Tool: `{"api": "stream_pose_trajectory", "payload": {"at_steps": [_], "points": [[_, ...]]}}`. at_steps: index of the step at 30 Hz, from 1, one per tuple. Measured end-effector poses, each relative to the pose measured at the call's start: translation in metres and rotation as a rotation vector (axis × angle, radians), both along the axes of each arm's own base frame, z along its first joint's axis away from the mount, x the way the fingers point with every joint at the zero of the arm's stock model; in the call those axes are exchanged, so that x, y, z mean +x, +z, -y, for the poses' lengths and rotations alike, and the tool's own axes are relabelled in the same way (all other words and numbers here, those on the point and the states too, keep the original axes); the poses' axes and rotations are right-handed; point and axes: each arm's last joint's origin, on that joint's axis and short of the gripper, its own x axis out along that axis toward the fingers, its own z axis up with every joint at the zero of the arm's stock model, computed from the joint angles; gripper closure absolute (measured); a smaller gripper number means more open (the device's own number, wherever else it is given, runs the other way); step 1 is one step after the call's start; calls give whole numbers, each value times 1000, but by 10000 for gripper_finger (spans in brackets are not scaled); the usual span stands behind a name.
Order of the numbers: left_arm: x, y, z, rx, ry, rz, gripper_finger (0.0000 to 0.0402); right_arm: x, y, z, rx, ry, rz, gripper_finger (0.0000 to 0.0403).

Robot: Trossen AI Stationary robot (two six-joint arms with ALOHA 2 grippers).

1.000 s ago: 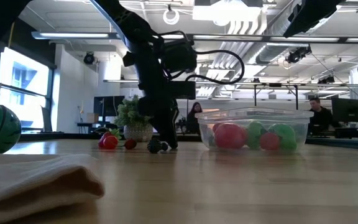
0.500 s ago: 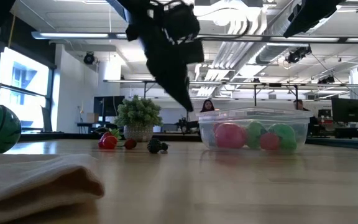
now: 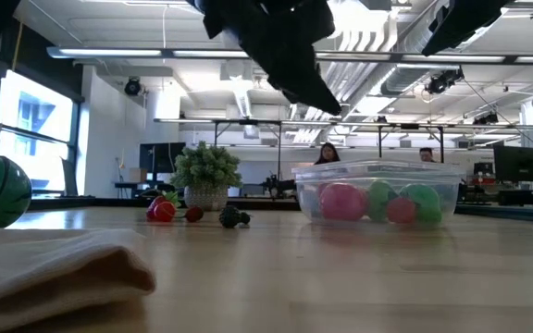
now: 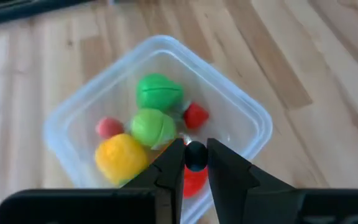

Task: Pick and placing Produce into tupperware
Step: Put the top blackberry into the transparent bin

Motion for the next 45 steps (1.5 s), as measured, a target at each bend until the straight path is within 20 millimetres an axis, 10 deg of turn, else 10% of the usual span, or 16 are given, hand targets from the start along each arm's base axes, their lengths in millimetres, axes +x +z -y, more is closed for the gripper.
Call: {"api": "stream_pose_trajectory", "payload": {"at_steps": [15,45], "points": [[3,-53,-33,-70,105,-160,342,0,0,0,0,0,0,368],[-14,-62,-31,-33,188,-376,346,0,0,0,0,0,0,368]]}}
